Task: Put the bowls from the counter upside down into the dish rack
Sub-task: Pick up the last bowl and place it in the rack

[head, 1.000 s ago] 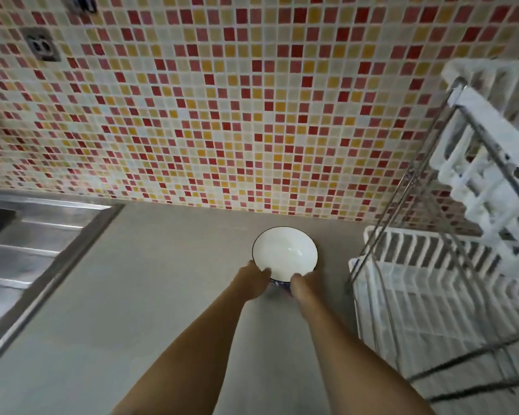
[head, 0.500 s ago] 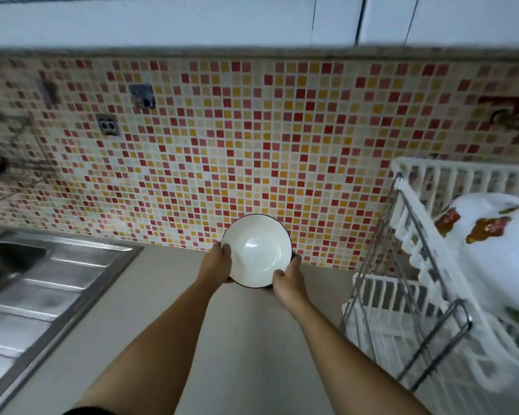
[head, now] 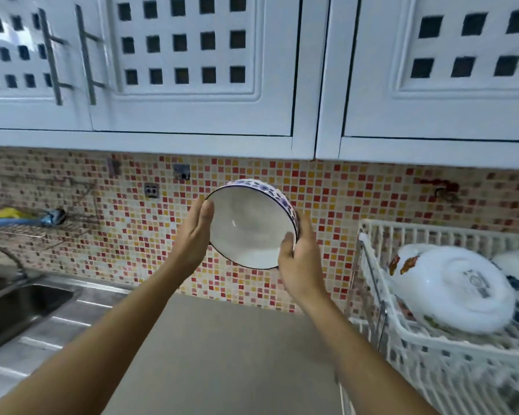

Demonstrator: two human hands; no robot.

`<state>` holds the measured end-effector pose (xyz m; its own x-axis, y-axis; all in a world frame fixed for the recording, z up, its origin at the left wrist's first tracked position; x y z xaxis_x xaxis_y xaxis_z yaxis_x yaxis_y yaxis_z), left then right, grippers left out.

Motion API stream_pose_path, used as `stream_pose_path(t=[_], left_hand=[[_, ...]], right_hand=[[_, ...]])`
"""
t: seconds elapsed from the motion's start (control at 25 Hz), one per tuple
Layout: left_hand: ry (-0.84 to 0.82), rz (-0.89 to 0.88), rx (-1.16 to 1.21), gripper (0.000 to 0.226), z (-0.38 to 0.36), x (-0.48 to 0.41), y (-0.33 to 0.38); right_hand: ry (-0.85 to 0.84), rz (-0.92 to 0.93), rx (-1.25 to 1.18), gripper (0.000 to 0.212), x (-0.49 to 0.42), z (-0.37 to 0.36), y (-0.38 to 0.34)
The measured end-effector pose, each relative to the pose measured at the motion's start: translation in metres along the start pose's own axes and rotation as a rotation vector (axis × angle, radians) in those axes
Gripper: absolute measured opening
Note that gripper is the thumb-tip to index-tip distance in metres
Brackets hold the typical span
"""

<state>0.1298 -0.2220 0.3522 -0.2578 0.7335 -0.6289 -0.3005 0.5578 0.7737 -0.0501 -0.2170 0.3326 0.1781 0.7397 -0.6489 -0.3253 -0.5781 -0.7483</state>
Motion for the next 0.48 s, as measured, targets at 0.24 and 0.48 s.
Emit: stream_pose_path(t=[0.24,0.48], left_hand=[[-0.199,0.064,0.167,0.059,-0.045,0.007,0.09],[-0.524,0.118,0.231,0.05,-0.137,0.021,0.15]], right_hand=[[0.132,0.259,0.126,0.049,-0.011,0.098,-0.044],[0.149,0.442,0.441,0.065,-0.03,0.22,-0.047]])
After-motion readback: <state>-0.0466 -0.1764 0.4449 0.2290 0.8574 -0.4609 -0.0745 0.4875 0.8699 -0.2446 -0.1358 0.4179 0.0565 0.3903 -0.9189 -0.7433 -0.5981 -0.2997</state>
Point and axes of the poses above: each hand's wrist, its own x-axis away from the middle knuckle, its own z-axis out of the back of the hand, y = z × x, the point moved 2 cm from there along -x, towards the middle knuckle, and after that the axes turned 8 degrees about y, right-handed, at the moved point
